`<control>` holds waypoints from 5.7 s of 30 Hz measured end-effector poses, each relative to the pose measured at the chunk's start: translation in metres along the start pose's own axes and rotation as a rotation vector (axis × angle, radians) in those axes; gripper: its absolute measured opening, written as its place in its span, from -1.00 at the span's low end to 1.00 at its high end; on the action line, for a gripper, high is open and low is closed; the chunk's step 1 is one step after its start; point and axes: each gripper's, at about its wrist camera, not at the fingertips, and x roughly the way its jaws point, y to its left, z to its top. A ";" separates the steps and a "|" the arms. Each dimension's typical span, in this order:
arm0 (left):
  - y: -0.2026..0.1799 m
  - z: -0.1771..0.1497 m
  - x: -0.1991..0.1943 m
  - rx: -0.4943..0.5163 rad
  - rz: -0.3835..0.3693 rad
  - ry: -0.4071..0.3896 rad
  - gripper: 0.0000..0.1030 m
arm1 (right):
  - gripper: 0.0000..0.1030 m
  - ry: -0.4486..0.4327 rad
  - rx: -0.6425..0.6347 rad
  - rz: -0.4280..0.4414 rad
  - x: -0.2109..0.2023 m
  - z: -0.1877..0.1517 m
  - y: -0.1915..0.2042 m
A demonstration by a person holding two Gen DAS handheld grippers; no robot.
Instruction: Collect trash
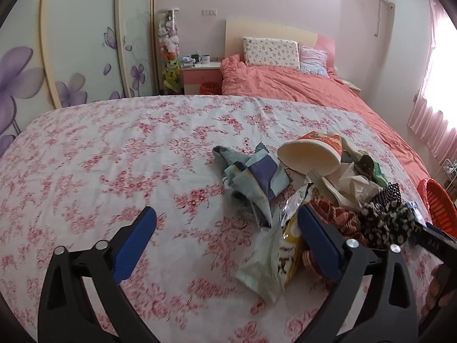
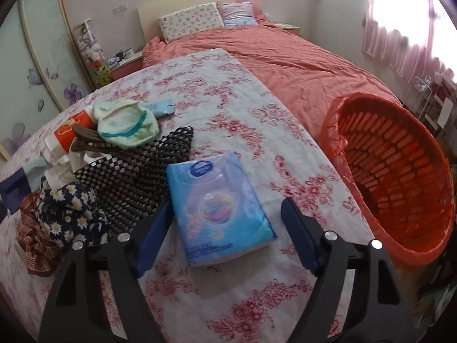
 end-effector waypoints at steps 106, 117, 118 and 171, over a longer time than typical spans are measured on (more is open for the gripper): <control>-0.268 -0.027 -0.045 0.425 -0.333 0.037 0.45 | 0.62 -0.227 0.243 -0.131 -0.088 0.006 -0.217; -0.141 -0.017 -0.062 0.278 -0.159 -0.031 0.52 | 0.69 -0.177 0.073 -0.033 -0.081 -0.008 -0.109; -0.128 -0.015 -0.061 0.260 -0.142 -0.034 0.52 | 0.69 -0.173 0.062 -0.027 -0.080 -0.009 -0.103; 0.055 0.027 0.059 0.004 0.054 0.159 -0.45 | -0.28 -0.051 -0.269 0.253 -0.023 -0.016 0.111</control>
